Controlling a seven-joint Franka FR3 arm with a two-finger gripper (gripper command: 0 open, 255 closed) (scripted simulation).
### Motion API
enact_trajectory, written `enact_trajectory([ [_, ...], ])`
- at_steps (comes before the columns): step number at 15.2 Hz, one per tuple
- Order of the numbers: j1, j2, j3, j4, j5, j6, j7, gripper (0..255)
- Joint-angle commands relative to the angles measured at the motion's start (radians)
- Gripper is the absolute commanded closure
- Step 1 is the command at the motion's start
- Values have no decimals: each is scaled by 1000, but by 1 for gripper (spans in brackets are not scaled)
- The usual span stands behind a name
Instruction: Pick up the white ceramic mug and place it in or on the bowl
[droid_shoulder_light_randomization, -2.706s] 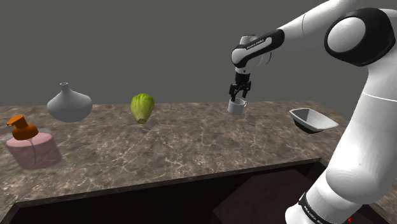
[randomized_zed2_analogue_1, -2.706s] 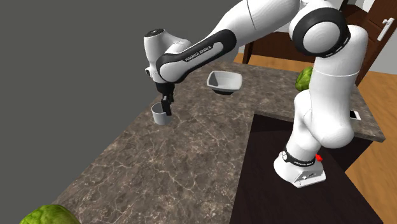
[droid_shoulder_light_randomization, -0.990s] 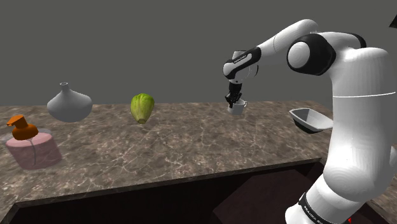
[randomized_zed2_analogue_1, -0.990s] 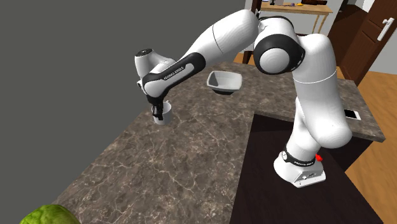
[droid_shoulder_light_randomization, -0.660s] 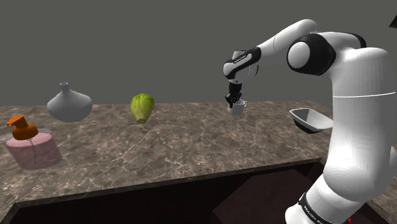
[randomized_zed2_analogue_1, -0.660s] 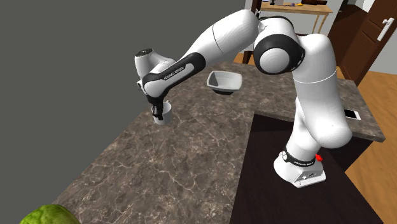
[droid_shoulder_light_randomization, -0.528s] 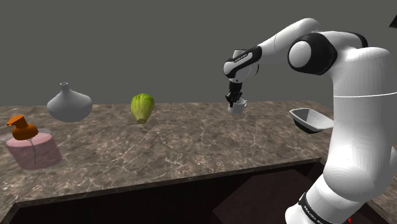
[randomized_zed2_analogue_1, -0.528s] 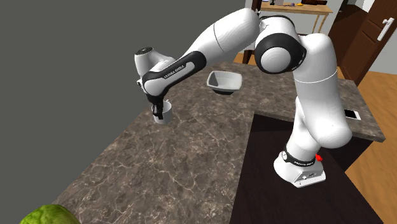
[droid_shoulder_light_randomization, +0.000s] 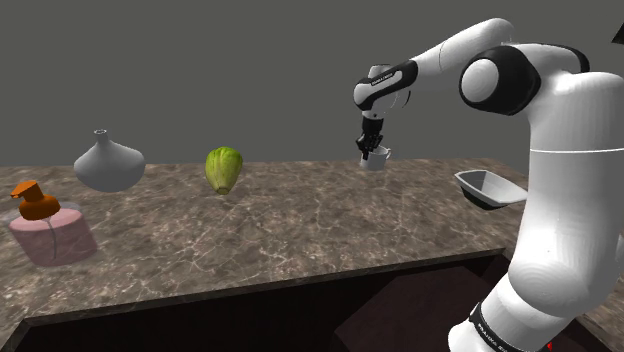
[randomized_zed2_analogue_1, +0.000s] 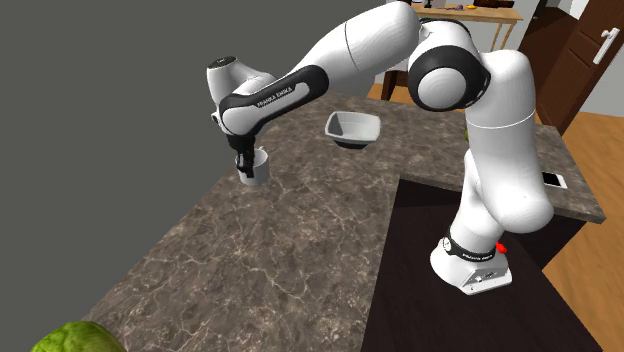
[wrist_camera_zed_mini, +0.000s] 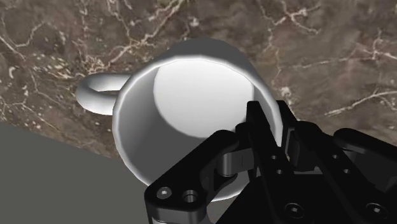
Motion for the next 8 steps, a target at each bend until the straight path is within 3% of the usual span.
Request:
enact_trajectory([
  [1, 1, -12, -2, 10, -3, -22, 0, 255],
  [8, 2, -42, -6, 62, -11, -103, 2, 255],
])
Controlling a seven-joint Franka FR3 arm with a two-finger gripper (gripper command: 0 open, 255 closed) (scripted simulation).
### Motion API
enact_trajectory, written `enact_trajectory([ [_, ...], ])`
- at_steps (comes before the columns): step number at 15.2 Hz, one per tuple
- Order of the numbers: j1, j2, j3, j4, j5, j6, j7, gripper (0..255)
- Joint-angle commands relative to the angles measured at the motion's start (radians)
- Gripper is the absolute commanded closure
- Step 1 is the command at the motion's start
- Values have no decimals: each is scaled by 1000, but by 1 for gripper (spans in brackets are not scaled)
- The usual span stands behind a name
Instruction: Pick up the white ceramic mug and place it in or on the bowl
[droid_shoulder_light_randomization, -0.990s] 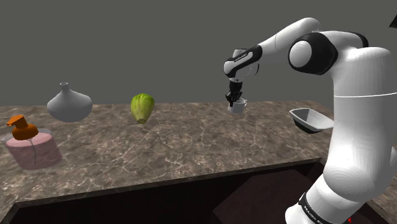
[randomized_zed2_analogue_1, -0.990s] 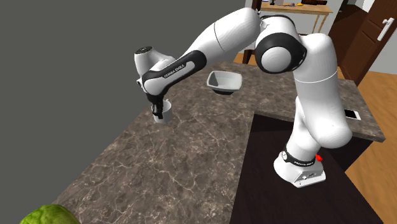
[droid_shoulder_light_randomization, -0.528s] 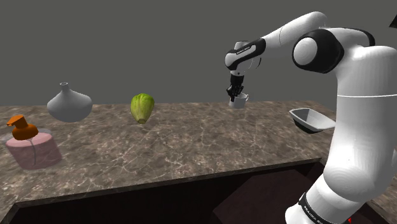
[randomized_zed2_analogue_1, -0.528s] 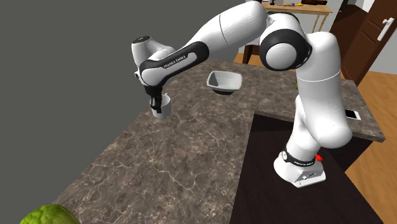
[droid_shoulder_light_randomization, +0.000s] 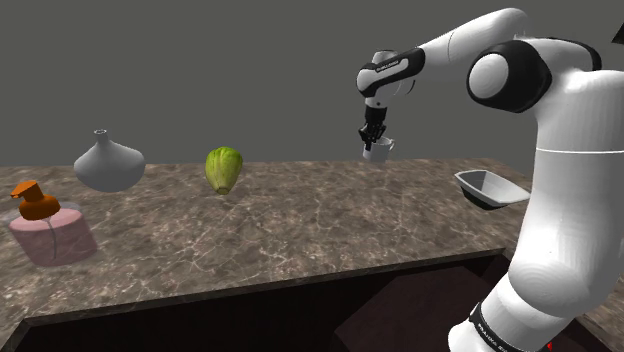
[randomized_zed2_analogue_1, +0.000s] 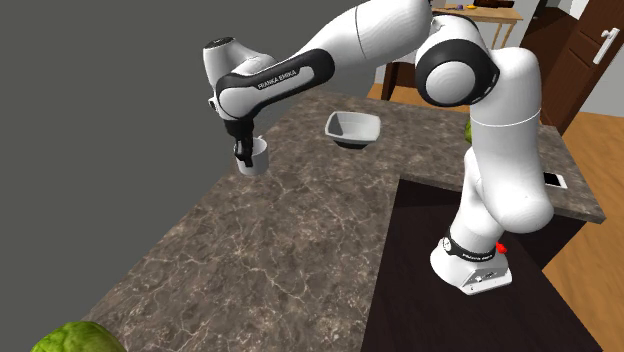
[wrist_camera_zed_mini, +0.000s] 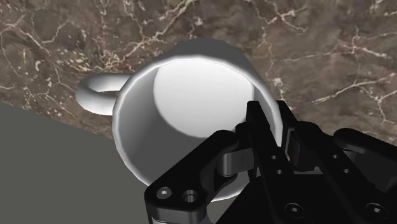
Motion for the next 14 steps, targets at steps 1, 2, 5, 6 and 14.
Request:
enact_trajectory([
  [1, 0, -3, 0, 22, -1, -25, 1, 255],
  [2, 0, -7, -1, 31, -2, -37, 1, 255],
  [5, 0, -16, -2, 59, -4, -74, 1, 255],
  [6, 0, -18, -2, 69, -5, -86, 1, 255],
  [14, -16, -78, -18, 58, -17, -133, -29, 255],
])
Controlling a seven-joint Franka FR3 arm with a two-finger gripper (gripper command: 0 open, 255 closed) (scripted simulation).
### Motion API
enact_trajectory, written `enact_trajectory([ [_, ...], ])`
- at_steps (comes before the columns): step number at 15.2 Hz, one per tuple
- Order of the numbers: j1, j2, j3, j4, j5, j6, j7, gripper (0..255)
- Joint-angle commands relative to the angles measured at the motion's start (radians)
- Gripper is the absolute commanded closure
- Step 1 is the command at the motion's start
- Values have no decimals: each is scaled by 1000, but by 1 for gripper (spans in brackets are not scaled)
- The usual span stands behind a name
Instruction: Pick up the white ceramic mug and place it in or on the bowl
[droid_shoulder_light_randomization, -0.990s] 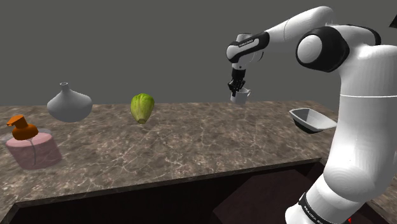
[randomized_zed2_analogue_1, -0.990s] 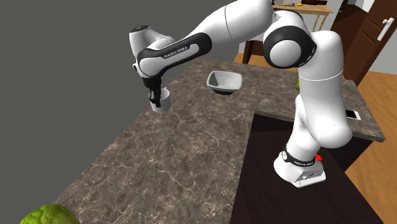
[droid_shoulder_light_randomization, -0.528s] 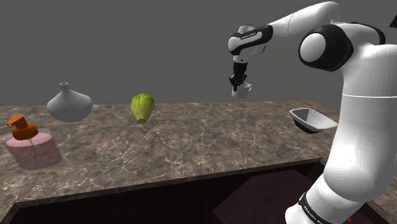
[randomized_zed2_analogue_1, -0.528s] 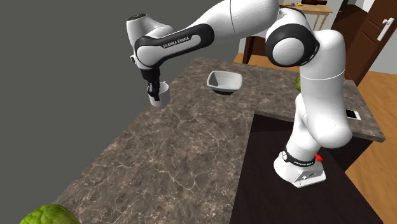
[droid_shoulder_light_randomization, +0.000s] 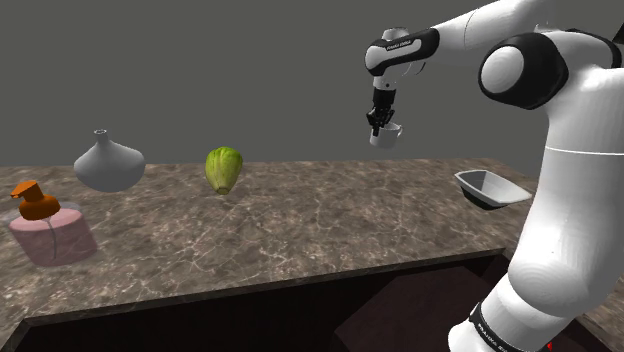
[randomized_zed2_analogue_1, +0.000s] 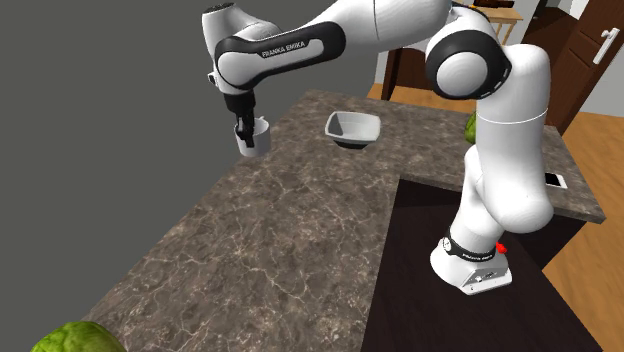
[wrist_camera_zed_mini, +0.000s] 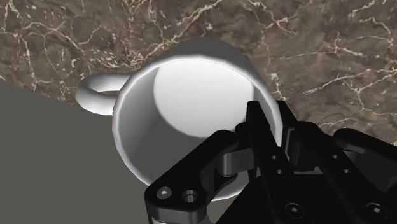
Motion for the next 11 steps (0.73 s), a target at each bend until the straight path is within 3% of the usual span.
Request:
enact_trajectory([
  [1, -14, -42, -12, -54, -8, 14, -28, 255],
  [11, -105, -230, -94, -291, -59, 79, -191, 255],
])
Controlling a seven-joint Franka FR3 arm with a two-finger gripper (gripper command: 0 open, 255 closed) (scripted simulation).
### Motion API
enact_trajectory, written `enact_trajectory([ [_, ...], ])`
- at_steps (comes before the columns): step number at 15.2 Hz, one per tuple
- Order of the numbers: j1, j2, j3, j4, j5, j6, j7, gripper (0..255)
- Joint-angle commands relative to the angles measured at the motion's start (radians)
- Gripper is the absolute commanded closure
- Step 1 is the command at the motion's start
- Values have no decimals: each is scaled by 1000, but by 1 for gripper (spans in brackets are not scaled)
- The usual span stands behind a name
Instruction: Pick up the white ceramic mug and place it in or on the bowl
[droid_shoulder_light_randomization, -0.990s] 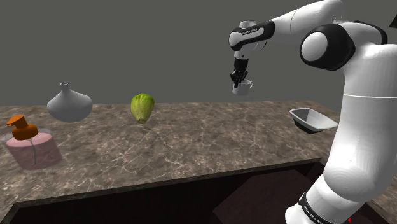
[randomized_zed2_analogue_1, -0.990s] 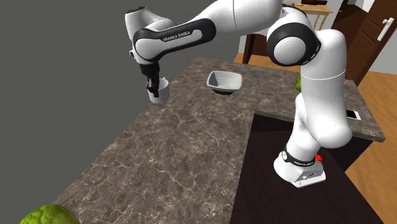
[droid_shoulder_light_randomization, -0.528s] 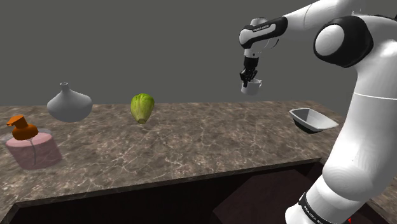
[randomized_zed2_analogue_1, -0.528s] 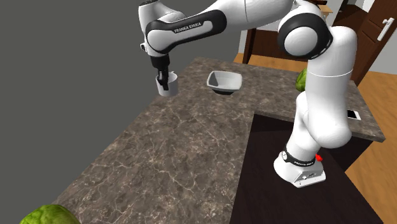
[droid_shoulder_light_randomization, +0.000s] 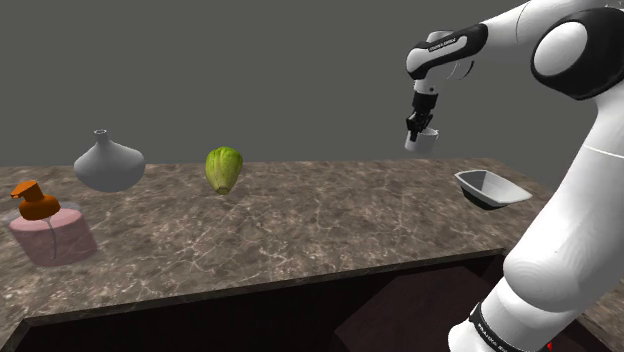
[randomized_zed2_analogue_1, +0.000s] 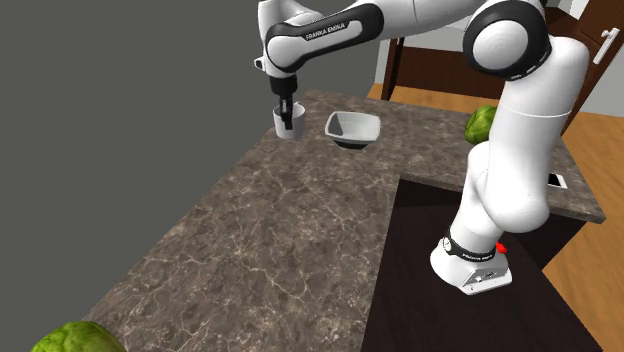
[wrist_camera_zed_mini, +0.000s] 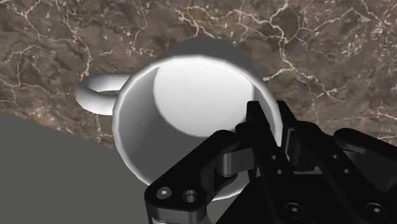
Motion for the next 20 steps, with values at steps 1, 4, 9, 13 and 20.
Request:
enact_trajectory([
  [1, -24, -31, -21, -37, -10, 10, -43, 255],
  [4, -54, -69, -51, -78, -24, 19, -99, 255],
  [9, -109, -114, -104, -123, -44, 30, -199, 255],
  [13, -154, -133, -150, -138, -54, 34, -286, 255],
  [20, -235, -124, -236, -120, -49, 36, -456, 255],
])
